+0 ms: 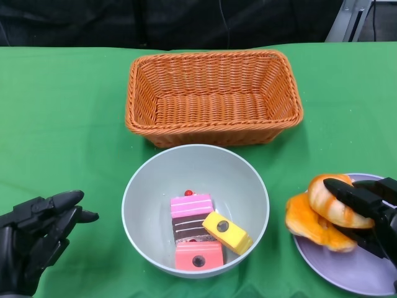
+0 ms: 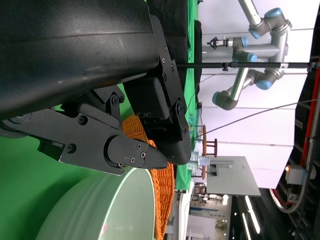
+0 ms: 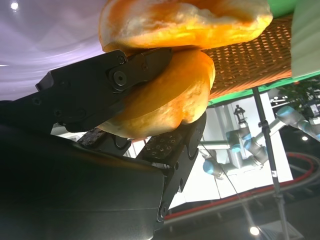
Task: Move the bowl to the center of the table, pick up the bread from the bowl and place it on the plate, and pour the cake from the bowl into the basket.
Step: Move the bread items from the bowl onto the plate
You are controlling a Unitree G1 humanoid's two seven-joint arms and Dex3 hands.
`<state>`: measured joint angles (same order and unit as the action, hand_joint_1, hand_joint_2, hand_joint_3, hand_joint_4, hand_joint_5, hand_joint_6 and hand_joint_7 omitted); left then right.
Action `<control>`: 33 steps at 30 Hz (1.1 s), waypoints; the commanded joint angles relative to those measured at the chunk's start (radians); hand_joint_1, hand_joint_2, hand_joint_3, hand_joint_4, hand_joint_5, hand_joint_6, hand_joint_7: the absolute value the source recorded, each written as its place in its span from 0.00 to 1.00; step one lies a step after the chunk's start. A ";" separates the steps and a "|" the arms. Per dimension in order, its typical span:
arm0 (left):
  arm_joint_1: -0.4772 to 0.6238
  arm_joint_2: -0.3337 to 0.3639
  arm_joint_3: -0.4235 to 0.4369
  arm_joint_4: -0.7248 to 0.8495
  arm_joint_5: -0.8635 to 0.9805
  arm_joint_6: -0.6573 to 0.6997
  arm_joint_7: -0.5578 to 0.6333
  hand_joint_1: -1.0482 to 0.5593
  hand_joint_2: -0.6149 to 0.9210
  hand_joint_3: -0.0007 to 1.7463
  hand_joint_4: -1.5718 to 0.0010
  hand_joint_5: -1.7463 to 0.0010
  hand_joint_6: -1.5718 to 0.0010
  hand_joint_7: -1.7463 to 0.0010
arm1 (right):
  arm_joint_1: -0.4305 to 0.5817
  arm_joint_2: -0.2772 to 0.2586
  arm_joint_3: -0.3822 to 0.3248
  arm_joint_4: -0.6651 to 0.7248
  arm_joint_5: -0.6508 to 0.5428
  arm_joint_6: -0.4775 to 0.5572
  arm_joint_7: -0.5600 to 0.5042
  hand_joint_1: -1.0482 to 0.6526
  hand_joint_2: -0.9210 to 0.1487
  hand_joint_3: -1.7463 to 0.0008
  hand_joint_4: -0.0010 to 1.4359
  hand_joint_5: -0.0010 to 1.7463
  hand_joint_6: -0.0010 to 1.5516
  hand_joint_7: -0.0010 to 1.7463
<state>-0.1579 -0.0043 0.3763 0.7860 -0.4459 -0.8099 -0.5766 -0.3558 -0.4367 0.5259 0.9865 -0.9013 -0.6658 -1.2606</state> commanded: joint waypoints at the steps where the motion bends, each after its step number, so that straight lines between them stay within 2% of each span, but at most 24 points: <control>1: -0.011 0.023 0.012 0.014 -0.012 -0.009 -0.006 0.46 1.00 0.09 0.42 0.51 0.18 1.00 | 0.023 0.004 0.002 -0.002 0.013 0.010 0.034 0.31 0.00 0.98 0.52 0.13 0.55 0.00; 4: -0.016 0.024 0.016 0.020 -0.008 -0.011 -0.002 0.46 1.00 0.09 0.42 0.51 0.18 1.00 | 0.022 0.004 0.003 -0.008 0.018 0.017 0.041 0.30 0.00 0.97 0.49 0.11 0.51 0.00; 10: -0.024 0.029 0.020 0.032 -0.002 -0.011 0.001 0.46 1.00 0.08 0.41 0.51 0.18 1.00 | 0.014 0.015 -0.004 -0.007 0.033 0.019 0.040 0.29 0.00 0.97 0.49 0.09 0.50 0.00; 20: -0.034 0.031 0.028 0.044 -0.008 -0.013 -0.003 0.47 1.00 0.08 0.41 0.51 0.18 1.00 | 0.016 0.017 -0.014 -0.030 0.052 -0.016 0.032 0.28 0.00 0.95 0.52 0.08 0.51 0.00; 33: -0.048 0.039 0.037 0.072 -0.007 -0.024 -0.016 0.47 1.00 0.09 0.43 0.51 0.18 1.00 | 0.074 0.000 -0.067 -0.156 0.066 -0.021 0.064 0.28 0.00 0.96 0.57 0.08 0.55 0.02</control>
<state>-0.1931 0.0127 0.4039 0.8485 -0.4457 -0.8204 -0.5946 -0.2956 -0.4163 0.4777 0.8436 -0.8453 -0.6818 -1.2009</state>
